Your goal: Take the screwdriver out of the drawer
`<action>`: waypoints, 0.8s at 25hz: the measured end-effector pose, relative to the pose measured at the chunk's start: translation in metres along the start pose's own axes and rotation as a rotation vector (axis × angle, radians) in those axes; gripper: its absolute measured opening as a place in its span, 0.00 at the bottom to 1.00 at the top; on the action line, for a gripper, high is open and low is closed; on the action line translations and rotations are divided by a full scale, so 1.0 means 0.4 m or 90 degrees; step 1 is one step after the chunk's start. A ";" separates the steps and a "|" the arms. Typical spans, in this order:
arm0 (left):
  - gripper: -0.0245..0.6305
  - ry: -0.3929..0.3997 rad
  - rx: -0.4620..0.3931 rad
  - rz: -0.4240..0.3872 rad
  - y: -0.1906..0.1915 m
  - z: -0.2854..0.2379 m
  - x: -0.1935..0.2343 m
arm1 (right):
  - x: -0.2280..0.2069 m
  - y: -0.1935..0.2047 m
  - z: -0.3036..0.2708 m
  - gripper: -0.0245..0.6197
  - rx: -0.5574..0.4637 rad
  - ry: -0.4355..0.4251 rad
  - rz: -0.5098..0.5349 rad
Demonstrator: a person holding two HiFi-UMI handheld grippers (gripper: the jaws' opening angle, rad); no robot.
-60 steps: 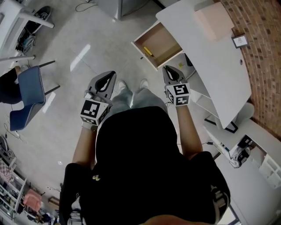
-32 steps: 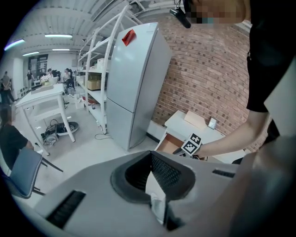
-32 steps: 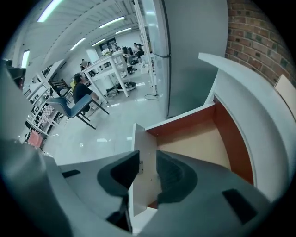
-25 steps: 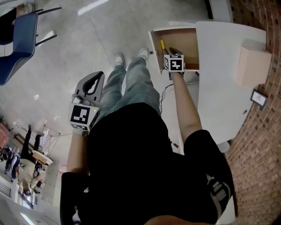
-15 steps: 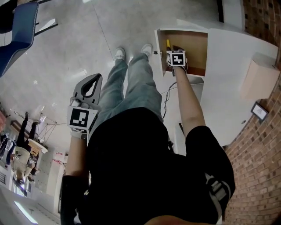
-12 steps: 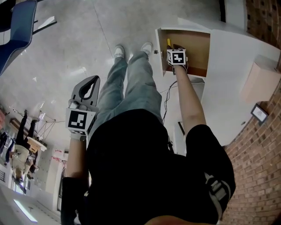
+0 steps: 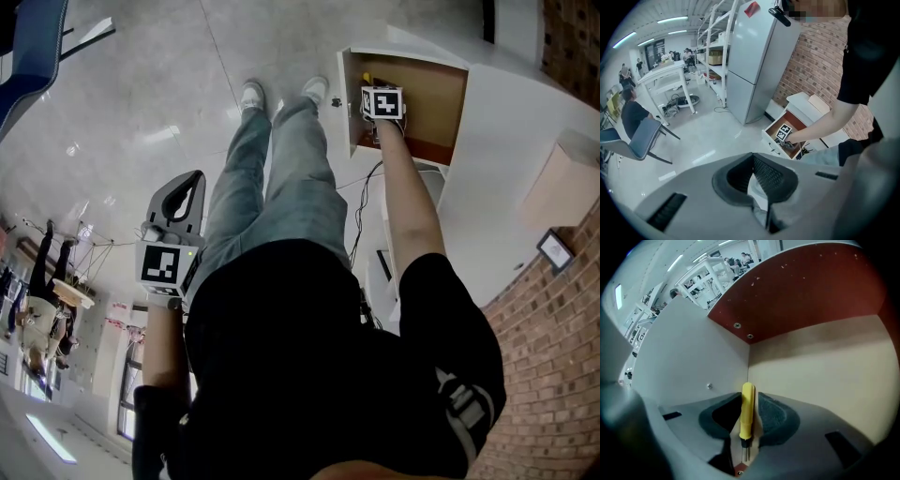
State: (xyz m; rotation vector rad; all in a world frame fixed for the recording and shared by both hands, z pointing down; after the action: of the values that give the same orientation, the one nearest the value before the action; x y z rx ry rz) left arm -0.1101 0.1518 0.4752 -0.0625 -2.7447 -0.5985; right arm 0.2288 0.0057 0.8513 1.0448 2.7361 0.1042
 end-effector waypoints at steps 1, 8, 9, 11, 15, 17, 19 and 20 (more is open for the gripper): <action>0.04 -0.002 0.001 0.003 0.004 0.000 0.001 | -0.002 -0.001 -0.002 0.22 -0.002 -0.001 -0.003; 0.04 -0.003 0.002 0.015 0.022 -0.002 -0.004 | 0.006 0.003 -0.003 0.17 -0.019 -0.011 -0.013; 0.04 -0.002 0.001 0.016 0.022 -0.002 -0.004 | 0.009 0.001 -0.002 0.17 -0.019 -0.006 -0.005; 0.04 -0.001 0.000 0.018 0.024 -0.001 -0.004 | 0.010 -0.001 0.006 0.15 -0.014 0.013 0.015; 0.04 0.003 0.003 0.014 0.031 -0.001 -0.005 | -0.013 -0.003 0.036 0.15 -0.007 0.061 0.023; 0.04 0.003 0.003 0.016 0.032 0.001 -0.007 | -0.030 0.000 0.045 0.15 -0.002 0.082 0.017; 0.04 0.003 0.000 0.018 0.032 0.000 -0.009 | -0.039 0.000 0.050 0.15 0.009 0.095 0.015; 0.04 0.003 0.000 0.018 0.033 -0.001 -0.009 | -0.039 -0.001 0.051 0.16 0.016 0.100 0.021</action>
State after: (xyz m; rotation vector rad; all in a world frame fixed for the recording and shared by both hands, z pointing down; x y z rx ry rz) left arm -0.1053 0.1636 0.4796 -0.1002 -2.7343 -0.5910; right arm 0.2443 -0.0053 0.8340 1.1338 2.8665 0.1648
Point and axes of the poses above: the fingertips, and each gripper's own axes: z backward along the fingers, x to its left, y out of its underside, the point moved 5 cm from there along z, backward along the fingers, and after that the axes turned 13 degrees about z, right-handed, at the moved point
